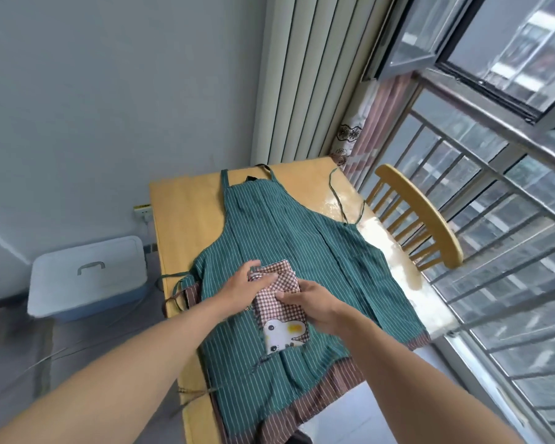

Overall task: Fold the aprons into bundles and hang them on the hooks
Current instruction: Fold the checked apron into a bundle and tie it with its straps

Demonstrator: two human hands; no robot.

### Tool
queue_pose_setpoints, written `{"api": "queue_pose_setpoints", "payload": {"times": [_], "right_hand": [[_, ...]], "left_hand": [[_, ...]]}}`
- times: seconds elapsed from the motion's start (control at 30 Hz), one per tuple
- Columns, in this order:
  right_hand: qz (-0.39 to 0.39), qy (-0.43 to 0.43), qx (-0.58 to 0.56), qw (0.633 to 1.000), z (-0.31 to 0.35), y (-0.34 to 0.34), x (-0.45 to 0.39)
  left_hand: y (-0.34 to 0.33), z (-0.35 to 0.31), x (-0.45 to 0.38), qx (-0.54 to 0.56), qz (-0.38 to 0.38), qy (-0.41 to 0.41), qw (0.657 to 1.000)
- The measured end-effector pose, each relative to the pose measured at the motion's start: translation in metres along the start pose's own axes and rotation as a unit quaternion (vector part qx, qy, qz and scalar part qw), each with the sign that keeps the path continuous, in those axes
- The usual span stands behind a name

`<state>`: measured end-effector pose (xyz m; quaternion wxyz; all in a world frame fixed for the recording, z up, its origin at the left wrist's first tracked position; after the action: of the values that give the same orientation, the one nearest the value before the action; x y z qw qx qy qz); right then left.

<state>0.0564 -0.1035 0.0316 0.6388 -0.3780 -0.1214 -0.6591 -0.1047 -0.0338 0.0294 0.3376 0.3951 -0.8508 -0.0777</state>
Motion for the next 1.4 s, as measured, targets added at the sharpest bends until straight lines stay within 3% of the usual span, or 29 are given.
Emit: {"api": "queue_pose_setpoints", "payload": {"times": [0.07,0.2,0.3,0.57,0.7,0.83,0.97,1.0,1.1,1.23,1.4], "right_hand": [[0.02,-0.011,-0.006,1.0,0.014,-0.003,0.004],[0.035,-0.029,0.027,0.999,0.03,0.005,0.012],[0.052,-0.04,0.112,0.992,0.037,0.02,0.016],[0.108,0.071,0.197,0.972,0.08,0.056,0.029],[0.122,0.128,0.199,0.964,0.1,0.078,0.031],[0.132,0.17,0.207,0.955,0.122,0.098,0.035],[0.127,0.197,0.159,0.959,0.14,0.107,0.039],[0.124,0.195,0.143,0.962,0.144,0.11,0.039],[0.112,0.168,0.096,0.975,0.15,0.117,0.035],[0.116,0.135,0.083,0.981,0.15,0.117,0.035],[0.127,0.122,0.058,0.983,0.148,0.113,0.035]], "left_hand": [[-0.001,-0.006,0.0,0.087,0.051,0.01,0.995],[0.01,-0.029,0.003,0.085,-0.08,-0.016,0.993],[0.009,-0.041,-0.005,0.153,-0.088,-0.004,0.984],[-0.029,-0.072,-0.021,0.286,-0.058,0.072,0.954],[-0.043,-0.093,-0.025,0.241,-0.063,0.082,0.965],[-0.063,-0.116,-0.026,0.202,-0.018,0.085,0.975],[-0.06,-0.14,-0.029,0.171,-0.19,0.015,0.967],[-0.061,-0.144,-0.028,0.205,-0.21,0.002,0.956],[-0.073,-0.153,-0.028,0.354,-0.17,-0.03,0.919],[-0.086,-0.158,-0.028,0.276,-0.153,-0.027,0.948],[-0.076,-0.149,-0.028,0.272,-0.216,0.042,0.937]]}}
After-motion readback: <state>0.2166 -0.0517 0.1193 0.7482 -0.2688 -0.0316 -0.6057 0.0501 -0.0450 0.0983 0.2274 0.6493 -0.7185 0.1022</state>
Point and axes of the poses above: each hand's wrist, its own x-axis away from the middle knuckle, its own y-axis out of the back of the hand, z = x × y, the point moved 4 cm from there along -x, towards the middle knuckle, and after that the axes turned 11 degrees about -x, right-handed, at the moved point
